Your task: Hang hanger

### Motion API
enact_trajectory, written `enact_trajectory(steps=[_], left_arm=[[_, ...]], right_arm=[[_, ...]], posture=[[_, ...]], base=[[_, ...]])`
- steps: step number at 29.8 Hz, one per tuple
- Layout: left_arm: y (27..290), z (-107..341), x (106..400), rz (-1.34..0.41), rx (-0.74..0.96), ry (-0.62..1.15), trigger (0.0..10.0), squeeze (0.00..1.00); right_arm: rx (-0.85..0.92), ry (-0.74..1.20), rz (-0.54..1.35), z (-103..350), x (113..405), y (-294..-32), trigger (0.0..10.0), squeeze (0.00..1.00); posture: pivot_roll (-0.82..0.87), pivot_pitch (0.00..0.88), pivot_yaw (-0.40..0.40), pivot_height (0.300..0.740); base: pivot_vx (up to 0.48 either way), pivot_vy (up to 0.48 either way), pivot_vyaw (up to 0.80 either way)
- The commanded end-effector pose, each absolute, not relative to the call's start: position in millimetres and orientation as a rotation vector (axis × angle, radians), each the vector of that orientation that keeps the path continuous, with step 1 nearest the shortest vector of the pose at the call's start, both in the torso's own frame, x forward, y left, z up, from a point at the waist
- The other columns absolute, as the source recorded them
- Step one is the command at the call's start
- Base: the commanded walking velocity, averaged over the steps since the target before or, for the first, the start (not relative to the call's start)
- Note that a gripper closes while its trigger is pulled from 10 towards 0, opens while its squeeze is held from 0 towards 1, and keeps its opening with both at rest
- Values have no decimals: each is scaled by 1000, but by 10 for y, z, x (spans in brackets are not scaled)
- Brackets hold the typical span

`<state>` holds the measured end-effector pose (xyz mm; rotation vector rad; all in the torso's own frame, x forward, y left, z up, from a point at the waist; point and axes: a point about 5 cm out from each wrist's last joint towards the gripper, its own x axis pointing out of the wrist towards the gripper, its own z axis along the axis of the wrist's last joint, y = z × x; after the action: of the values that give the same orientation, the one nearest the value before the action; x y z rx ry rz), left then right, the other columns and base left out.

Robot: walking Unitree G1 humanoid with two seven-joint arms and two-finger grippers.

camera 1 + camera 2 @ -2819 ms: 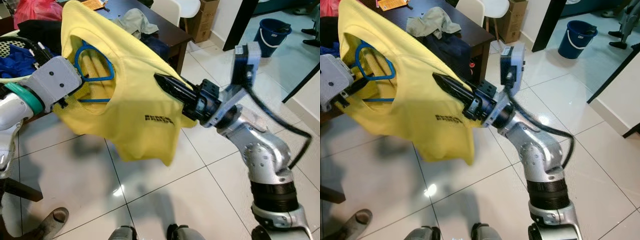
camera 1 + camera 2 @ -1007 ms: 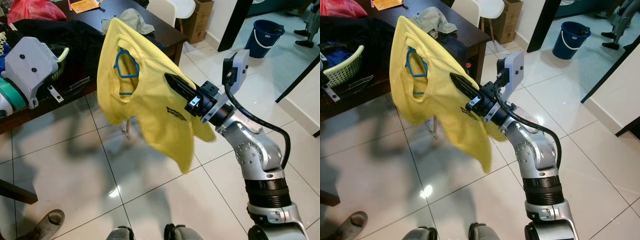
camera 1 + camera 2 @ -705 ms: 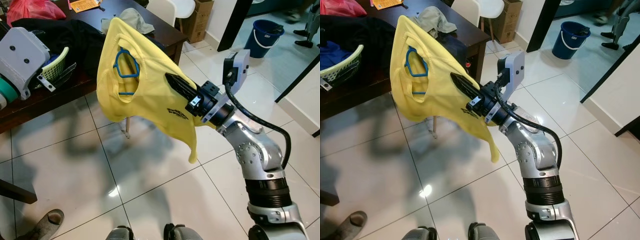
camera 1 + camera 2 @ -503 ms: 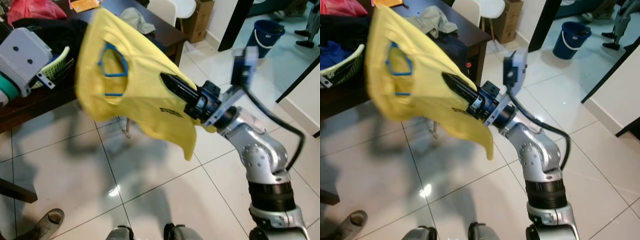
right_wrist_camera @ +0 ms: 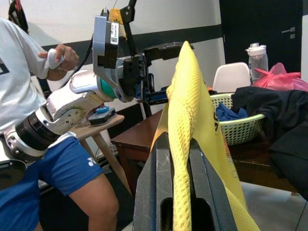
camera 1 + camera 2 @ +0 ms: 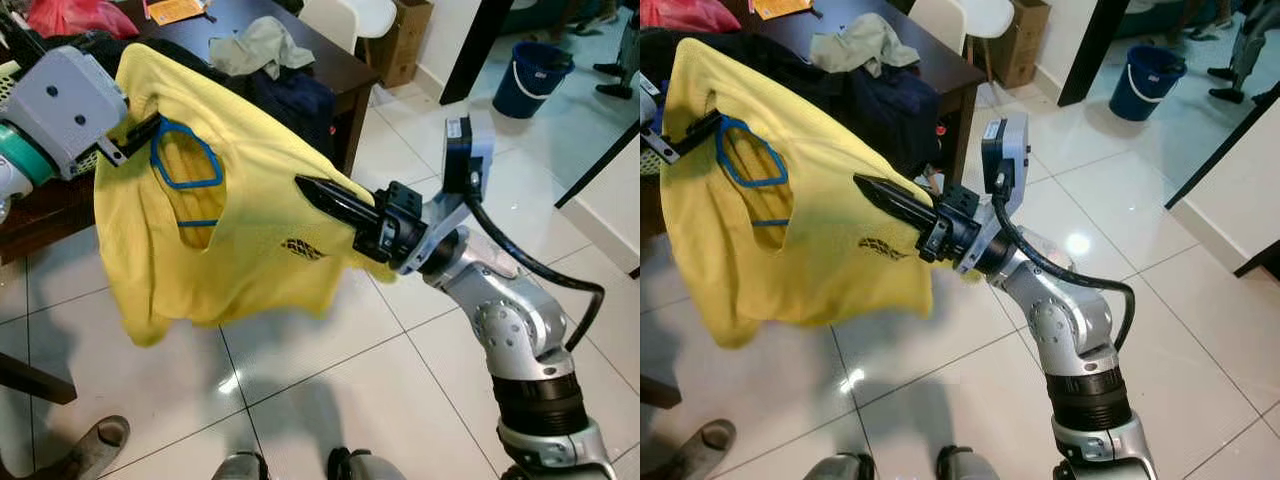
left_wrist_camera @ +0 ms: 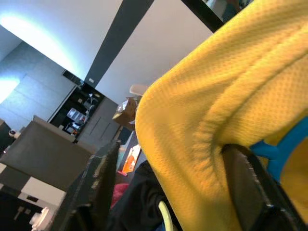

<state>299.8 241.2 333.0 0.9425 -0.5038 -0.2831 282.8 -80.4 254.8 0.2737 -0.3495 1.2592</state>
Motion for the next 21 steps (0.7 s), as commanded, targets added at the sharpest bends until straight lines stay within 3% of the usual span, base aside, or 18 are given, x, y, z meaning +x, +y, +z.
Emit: enact_trajectory(steps=[1, 2, 4, 5, 6, 12, 16, 21], left_arm=[[2414, 3343, 3002, -279, 965, -507, 1647, 0], [2465, 3317, 3020, -253, 1002, -485, 824, 0], [2465, 3317, 3020, -253, 1002, -485, 824, 0], [2507, 3290, 3032, -233, 1024, -465, 2118, 0], [2543, 3291, 3035, -200, 1060, -467, 10000, 0], [2580, 3358, 3027, -135, 1116, -511, 10000, 0], [2533, 3552, 2968, -86, 1139, -621, 10000, 0], [2426, 3682, 2902, -187, 976, -651, 10000, 0]], right_arm=[[277, -378, 1277, 2605, 2807, -793, 10000, 0], [282, -381, 1284, 2616, 2797, -803, 10000, 0], [282, -381, 1284, 2616, 2797, -803, 10000, 0], [286, -383, 1288, 2623, 2792, -814, 10000, 0], [287, -385, 1291, 2630, 2788, -828, 10000, 0], [277, -384, 1281, 2619, 2803, -843, 10000, 0], [163, -351, 1181, 2501, 2912, -817, 10000, 0], [32, -342, 1110, 2416, 2991, -778, 10000, 0]], posture=[[115, 79, 18, 740], [115, 75, 19, 740], [115, 75, 19, 740], [114, 75, 20, 740], [115, 73, 18, 740], [116, 70, 18, 740], [119, 67, 18, 740], [122, 63, 17, 740]], base=[[0, 0, 0], [0, 0, 0], [0, 0, 0], [0, 0, 0], [0, 0, 0], [0, 0, 0], [0, 0, 0], [0, 0, 0]])
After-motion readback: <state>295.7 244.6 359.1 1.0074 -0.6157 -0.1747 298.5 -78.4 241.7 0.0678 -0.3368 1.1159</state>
